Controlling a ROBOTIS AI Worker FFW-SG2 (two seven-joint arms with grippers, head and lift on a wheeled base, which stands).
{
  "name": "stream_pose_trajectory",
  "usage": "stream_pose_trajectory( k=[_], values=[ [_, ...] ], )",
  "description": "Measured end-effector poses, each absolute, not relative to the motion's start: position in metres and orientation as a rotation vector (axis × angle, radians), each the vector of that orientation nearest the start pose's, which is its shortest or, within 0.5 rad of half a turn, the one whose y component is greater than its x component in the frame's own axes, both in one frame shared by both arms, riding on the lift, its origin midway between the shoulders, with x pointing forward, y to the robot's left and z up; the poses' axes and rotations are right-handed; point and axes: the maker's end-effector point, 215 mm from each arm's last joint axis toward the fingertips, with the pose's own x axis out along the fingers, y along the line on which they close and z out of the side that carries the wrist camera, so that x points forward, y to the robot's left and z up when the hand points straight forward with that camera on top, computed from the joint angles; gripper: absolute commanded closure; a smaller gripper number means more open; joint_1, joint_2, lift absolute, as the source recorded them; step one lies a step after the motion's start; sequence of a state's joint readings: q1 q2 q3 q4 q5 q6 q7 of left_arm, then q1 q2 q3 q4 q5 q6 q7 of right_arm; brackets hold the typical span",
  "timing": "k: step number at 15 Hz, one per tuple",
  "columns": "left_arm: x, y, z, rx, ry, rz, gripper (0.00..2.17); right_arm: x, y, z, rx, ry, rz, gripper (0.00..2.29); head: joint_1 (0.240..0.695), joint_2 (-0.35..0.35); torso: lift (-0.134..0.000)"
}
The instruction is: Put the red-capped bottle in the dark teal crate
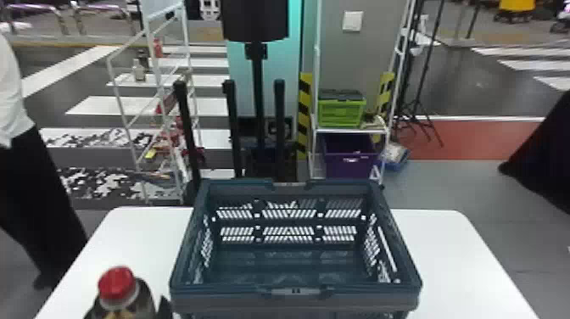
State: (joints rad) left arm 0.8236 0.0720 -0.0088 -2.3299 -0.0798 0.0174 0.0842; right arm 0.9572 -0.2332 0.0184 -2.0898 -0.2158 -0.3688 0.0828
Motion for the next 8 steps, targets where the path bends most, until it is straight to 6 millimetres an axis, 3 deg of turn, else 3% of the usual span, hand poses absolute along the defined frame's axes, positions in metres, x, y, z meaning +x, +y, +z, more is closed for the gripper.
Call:
stream_pose_trajectory(
  k=[5,8],
  values=[
    [0.425,0.259,-0.283,0.179,0.250,-0.012,2.09,0.293,-0.219,-0.369,0.080,0.075,0.184,0.15,0.499,0.000,0.000],
    [0.464,0.244,-0.266,0.174,0.331,-0.134,2.09,0.292,-0.220,-0.367,0.082,0.071,0.178,0.15,0.499,0.000,0.000]
  ],
)
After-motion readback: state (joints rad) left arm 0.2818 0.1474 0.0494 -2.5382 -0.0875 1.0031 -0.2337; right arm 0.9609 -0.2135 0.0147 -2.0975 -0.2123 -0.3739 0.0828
